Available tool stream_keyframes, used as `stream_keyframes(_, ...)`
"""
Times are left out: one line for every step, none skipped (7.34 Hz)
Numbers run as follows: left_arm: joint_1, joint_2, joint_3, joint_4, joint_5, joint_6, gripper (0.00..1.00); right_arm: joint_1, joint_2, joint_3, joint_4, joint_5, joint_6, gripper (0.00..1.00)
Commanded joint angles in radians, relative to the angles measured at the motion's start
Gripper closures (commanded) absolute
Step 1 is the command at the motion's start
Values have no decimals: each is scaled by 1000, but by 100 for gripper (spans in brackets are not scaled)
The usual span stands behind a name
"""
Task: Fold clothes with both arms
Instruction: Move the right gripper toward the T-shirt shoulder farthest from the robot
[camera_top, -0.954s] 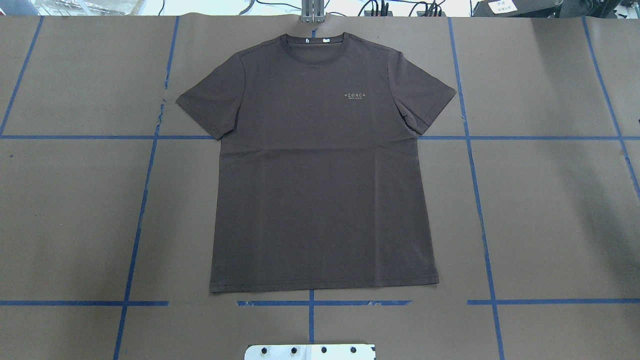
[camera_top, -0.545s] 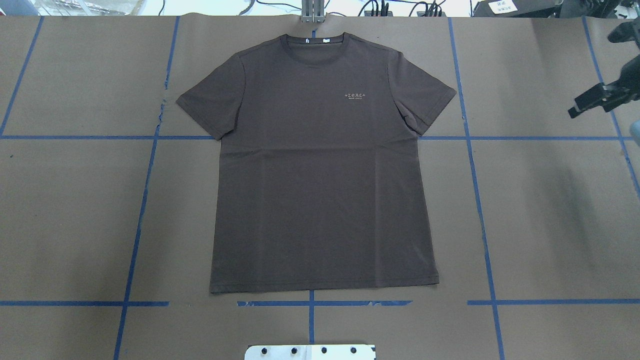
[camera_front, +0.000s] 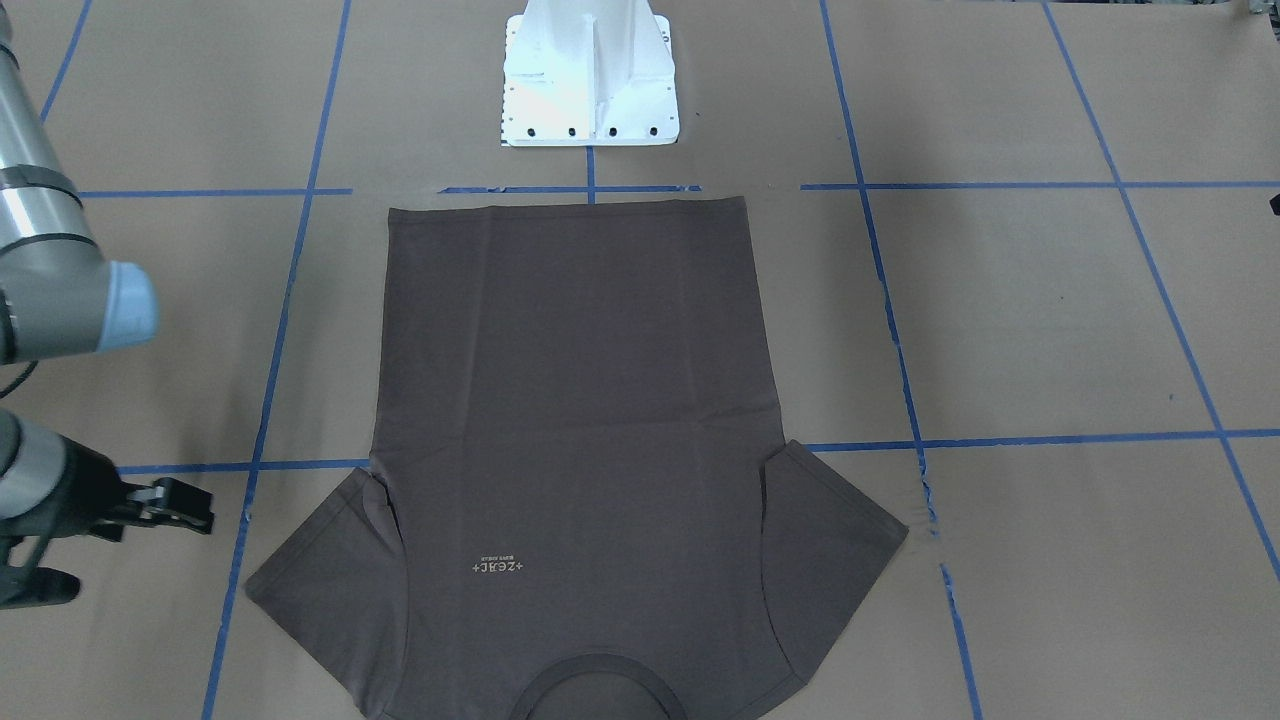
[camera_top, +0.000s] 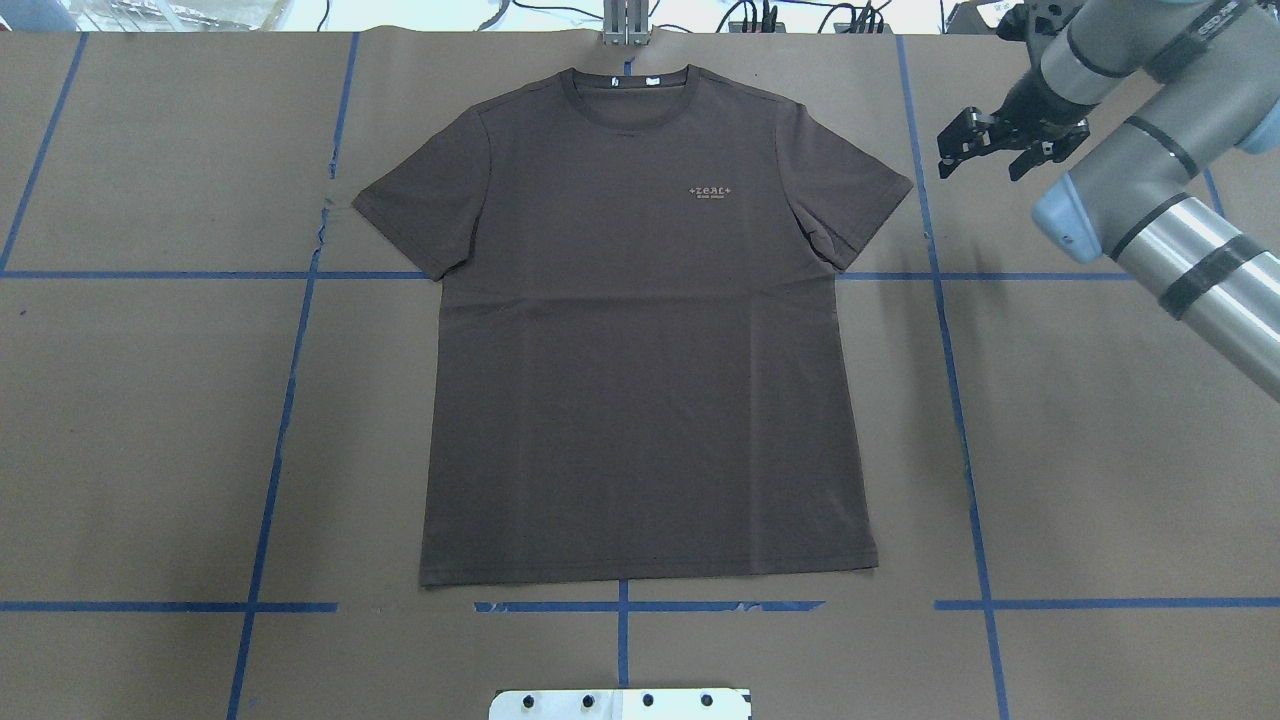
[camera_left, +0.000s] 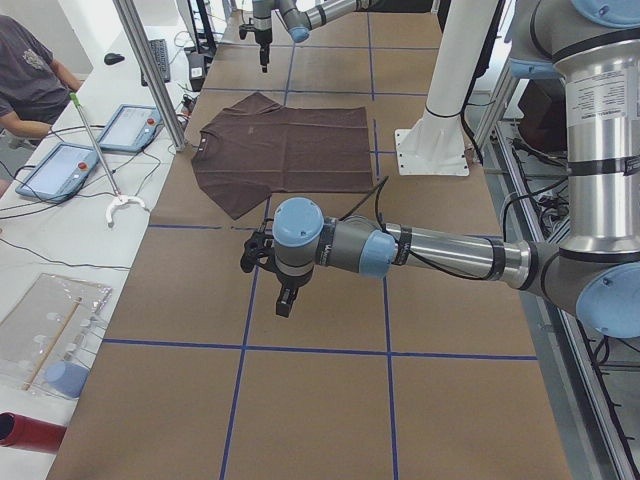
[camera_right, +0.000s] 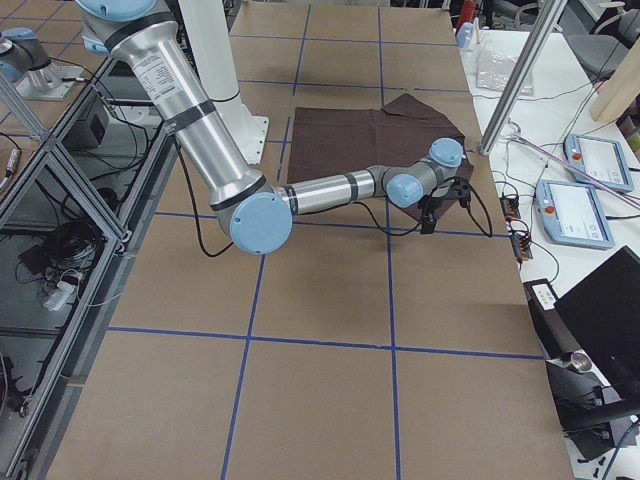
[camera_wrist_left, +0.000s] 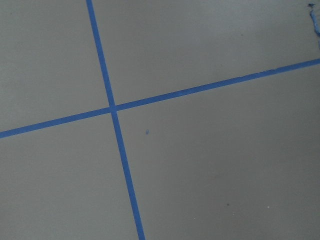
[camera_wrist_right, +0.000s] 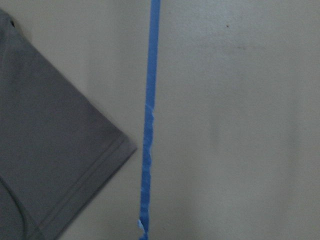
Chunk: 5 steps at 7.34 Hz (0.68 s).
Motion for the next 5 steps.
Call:
stream_keyframes(0,1,1,1,-3,0,0,-56,60,-101,125,-101,245,5)
stream_keyframes(0,1,1,1,-4,1,0,-61,63,-126,126,-110,245,15)
stream_keyframes(0,1,1,1,-5,1,0,-62,77,-141,128,-122,245,24)
stream_keyframes(0,1,-2,1,-5,1,0,-64,115,-190,128,-136,245,31)
stream_keyframes(0,2,1,1,-7,1,0,-70,117,-198,128,-136,245,39)
